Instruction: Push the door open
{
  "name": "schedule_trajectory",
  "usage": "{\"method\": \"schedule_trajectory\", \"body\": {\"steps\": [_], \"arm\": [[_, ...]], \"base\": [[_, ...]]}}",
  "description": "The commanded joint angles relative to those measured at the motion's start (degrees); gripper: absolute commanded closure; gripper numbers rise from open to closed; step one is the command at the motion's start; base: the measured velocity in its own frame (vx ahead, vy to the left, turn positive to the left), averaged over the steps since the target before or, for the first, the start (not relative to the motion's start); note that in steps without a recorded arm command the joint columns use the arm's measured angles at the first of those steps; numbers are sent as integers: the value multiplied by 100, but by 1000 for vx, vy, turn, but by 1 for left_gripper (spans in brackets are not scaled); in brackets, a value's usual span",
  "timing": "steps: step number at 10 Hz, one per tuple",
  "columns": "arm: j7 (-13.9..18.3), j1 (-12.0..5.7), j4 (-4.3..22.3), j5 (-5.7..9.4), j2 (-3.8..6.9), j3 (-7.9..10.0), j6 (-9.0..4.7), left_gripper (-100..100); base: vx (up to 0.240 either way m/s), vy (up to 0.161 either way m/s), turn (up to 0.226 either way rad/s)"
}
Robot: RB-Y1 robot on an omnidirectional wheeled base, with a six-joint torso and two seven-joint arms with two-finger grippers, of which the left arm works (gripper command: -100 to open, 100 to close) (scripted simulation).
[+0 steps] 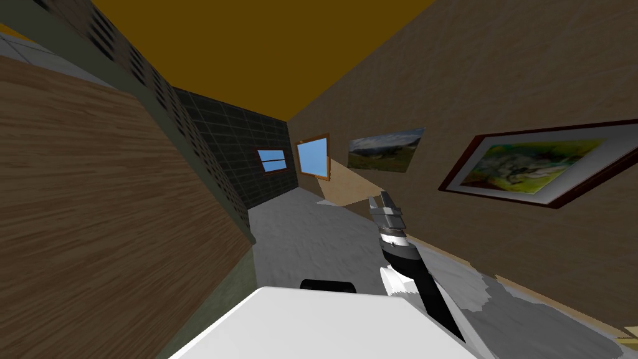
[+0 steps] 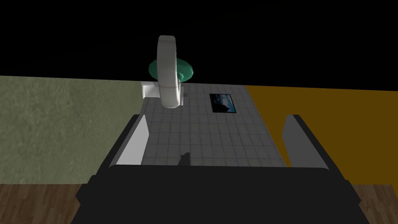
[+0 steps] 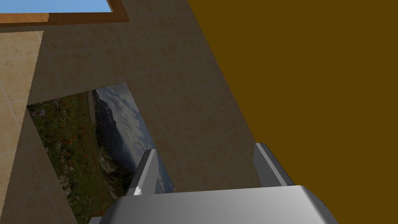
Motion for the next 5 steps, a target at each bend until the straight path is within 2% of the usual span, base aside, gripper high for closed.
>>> {"method": "schedule_trajectory", "body": {"steps": [1, 5], "arm": [[1, -1, -4, -1, -3, 1, -1, -100], [27, 4, 13, -9, -7, 3, -21, -100]], "base": [[5, 30, -66], [0, 3, -2]]}}
